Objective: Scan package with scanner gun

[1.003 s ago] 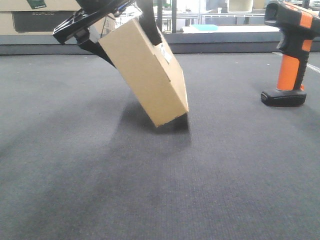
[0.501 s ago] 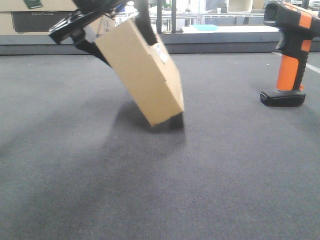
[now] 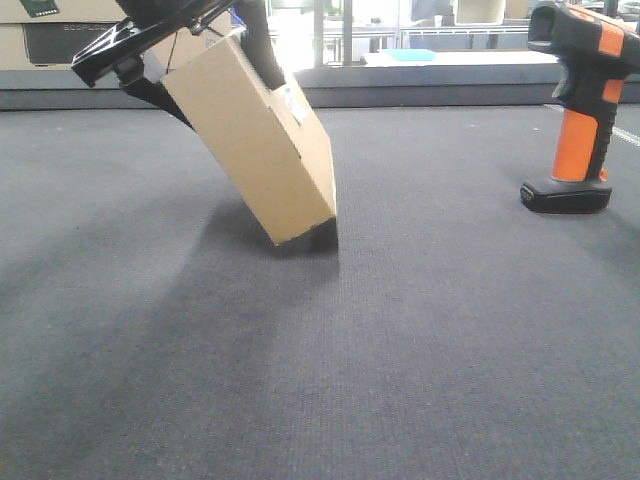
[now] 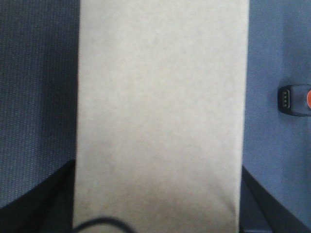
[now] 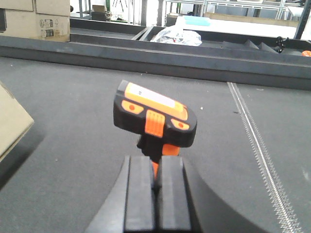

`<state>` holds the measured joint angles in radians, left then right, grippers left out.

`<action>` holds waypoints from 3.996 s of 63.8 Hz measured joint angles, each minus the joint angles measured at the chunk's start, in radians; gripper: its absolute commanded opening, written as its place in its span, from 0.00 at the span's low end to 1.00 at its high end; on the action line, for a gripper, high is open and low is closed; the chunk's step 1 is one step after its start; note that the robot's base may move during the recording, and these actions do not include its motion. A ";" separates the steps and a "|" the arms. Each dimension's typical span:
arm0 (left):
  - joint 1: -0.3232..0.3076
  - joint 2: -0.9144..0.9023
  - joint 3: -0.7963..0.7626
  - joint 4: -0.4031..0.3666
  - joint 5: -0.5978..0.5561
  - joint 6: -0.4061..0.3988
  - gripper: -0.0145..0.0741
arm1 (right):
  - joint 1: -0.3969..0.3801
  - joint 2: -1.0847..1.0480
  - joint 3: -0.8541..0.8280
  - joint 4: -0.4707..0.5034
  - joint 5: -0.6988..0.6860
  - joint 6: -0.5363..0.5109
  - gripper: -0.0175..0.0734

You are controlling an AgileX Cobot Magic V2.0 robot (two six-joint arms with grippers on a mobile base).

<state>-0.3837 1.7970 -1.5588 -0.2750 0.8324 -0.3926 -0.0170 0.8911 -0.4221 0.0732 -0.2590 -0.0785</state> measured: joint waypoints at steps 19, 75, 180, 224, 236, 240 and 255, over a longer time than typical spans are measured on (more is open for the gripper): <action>-0.022 0.023 0.000 -0.014 0.000 0.029 0.04 | 0.000 0.270 0.000 0.138 -0.085 0.000 0.01; -0.022 0.022 0.000 -0.026 -0.005 0.045 0.04 | 0.001 0.779 -0.067 -0.068 -0.802 0.323 0.16; -0.045 0.022 0.000 -0.026 -0.047 0.048 0.04 | 0.001 0.932 -0.308 0.083 -0.669 0.352 0.70; -0.045 0.022 0.000 -0.060 -0.053 0.048 0.04 | 0.001 0.897 -0.313 -0.004 -0.636 0.203 0.01; -0.045 0.022 0.000 -0.084 -0.075 0.048 0.04 | 0.002 0.802 -0.311 -0.010 -0.585 0.011 0.01; -0.045 0.022 0.000 -0.090 -0.084 0.048 0.04 | 0.002 0.776 -0.311 0.002 -0.573 -0.066 0.01; -0.045 0.022 0.000 -0.101 -0.094 0.048 0.04 | 0.020 0.733 -0.311 0.145 -0.536 -0.392 0.01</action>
<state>-0.4291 1.8194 -1.5588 -0.3763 0.7383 -0.3445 0.0026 1.6238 -0.7334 0.2185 -0.7947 -0.4702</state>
